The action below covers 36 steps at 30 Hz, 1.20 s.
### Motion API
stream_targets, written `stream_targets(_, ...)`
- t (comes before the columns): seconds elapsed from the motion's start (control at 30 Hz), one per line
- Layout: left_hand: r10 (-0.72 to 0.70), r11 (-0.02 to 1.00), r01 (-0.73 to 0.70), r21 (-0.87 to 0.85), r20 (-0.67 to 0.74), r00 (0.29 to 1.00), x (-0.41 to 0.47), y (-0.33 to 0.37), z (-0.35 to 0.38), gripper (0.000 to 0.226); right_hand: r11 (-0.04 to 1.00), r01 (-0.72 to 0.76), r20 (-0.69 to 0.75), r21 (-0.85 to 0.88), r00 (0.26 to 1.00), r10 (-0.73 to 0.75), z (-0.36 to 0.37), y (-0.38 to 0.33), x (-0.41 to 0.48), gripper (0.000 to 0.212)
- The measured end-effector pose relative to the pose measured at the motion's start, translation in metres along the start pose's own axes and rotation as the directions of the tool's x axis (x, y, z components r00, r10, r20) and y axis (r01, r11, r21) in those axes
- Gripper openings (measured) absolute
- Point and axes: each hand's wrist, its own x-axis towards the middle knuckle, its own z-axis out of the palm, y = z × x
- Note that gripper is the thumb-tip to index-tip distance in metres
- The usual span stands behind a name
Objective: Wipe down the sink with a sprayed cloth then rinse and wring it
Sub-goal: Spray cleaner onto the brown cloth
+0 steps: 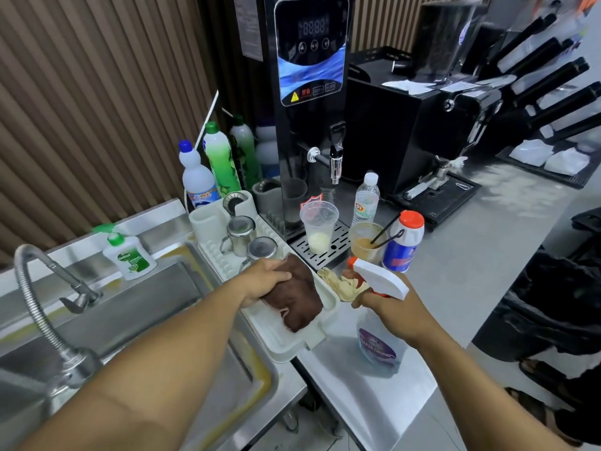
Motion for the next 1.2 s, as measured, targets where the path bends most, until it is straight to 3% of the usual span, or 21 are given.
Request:
stream_targets(0.13, 0.043, 0.996, -0.042, -0.083, 0.006, 0.999, -0.005, 0.036, -0.014, 0.016, 0.992, 0.117, 0.062, 0.040, 0.991, -0.119, 0.006, -0.029, 0.007, 0.044)
stream_targets(0.23, 0.052, 0.990, -0.053, -0.132, -0.006, 0.999, -0.011, 0.066, -0.025, 0.025, 0.977, 0.185, 0.072, 0.109, 0.978, -0.194, 0.013, -0.051, 0.017, 0.036)
stream_targets(0.5, 0.093, 0.931, -0.075, -0.357, 0.032, 0.995, -0.035, 0.123, -0.060, 0.026, 0.970, 0.231, 0.071, 0.082, 0.969, -0.237, 0.032, -0.085, 0.033, 0.020)
stream_targets(0.77, 0.104, 0.918, -0.052, -0.393, 0.113, 0.988, -0.055, 0.134, -0.087, 0.032, 0.965, 0.250, 0.063, 0.079, 0.965, -0.255, 0.039, -0.094, 0.029, 0.006)
stream_targets(0.9, 0.088, 0.920, -0.035, -0.389, 0.120, 0.989, -0.062, 0.134, -0.093, 0.034, 0.963, 0.266, 0.126, 0.047, 0.955, -0.270, 0.043, -0.095, 0.026, 0.020)
stream_targets(1.03, 0.080, 0.922, -0.031, -0.386, 0.111, 0.991, -0.067, 0.136, -0.094, 0.030, 0.967, 0.249, 0.093, 0.044, 0.963, -0.252, 0.046, -0.095, 0.023, 0.034)
stream_targets(1.13, 0.067, 0.926, -0.023, -0.378, 0.103, 0.992, -0.068, 0.136, -0.095, 0.030, 0.973, 0.231, 0.000, 0.029, 0.973, -0.231, 0.043, -0.093, 0.024, 0.007)
stream_targets(1.2, 0.063, 0.925, -0.021, -0.380, 0.099, 0.993, -0.068, 0.135, -0.097, 0.030, 0.973, 0.231, -0.044, 0.016, 0.972, -0.230, 0.041, -0.093, 0.025, 0.005)
